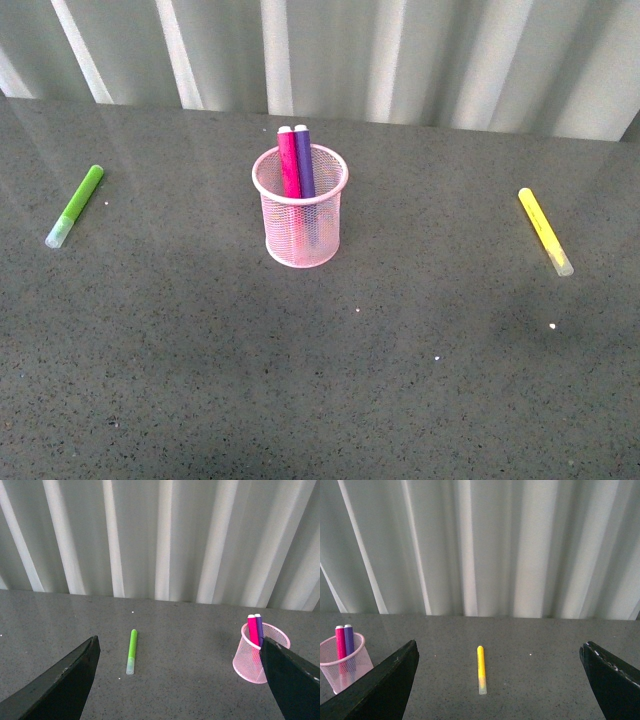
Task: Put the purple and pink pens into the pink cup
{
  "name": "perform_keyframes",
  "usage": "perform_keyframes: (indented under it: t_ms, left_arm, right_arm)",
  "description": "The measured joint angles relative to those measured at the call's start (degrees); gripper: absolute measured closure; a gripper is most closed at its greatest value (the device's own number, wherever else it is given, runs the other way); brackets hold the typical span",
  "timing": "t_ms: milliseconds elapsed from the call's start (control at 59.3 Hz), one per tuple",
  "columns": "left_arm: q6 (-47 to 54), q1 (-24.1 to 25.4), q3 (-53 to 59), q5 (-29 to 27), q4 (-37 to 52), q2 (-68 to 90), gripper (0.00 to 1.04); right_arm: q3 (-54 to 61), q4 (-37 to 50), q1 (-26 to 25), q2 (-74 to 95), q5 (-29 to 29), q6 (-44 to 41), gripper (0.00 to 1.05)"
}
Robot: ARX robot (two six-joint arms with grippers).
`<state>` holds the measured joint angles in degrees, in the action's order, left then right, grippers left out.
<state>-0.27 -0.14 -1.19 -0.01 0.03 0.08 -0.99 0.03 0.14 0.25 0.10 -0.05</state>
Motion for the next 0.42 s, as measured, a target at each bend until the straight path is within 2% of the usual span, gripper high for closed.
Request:
perform_keyframes:
  t_ms: [422]
  left_arm:
    - [0.00,0.00,-0.02,0.00,0.00,0.00,0.07]
  right_arm:
    - [0.00,0.00,0.00,0.00,0.00,0.00,0.07]
